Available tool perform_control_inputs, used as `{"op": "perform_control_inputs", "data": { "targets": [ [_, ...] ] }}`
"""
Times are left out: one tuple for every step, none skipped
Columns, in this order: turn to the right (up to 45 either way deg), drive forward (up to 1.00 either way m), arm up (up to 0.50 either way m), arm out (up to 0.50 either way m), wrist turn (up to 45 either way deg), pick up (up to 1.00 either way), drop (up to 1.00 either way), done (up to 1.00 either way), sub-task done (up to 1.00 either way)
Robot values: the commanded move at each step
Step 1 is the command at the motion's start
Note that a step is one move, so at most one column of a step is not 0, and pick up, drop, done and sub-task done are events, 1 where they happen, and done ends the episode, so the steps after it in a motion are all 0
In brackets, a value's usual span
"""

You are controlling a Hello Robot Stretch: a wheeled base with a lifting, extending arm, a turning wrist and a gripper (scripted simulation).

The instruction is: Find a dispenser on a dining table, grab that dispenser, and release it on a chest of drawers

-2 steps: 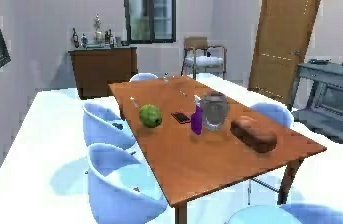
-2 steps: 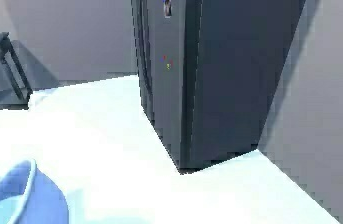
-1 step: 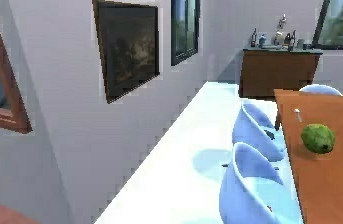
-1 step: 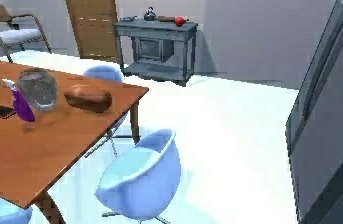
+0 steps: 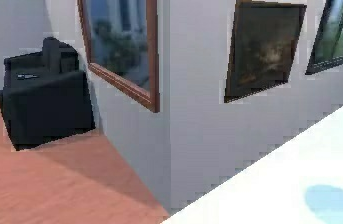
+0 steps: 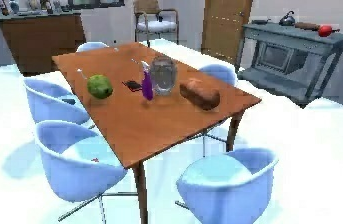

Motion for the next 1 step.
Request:
{"op": "perform_control_inputs", "data": {
  "targets": [
    [42.0, 0.0, 0.0, 0.0, 0.0, 0.0, 0.0, 0.0, 0.0]
  ]
}}
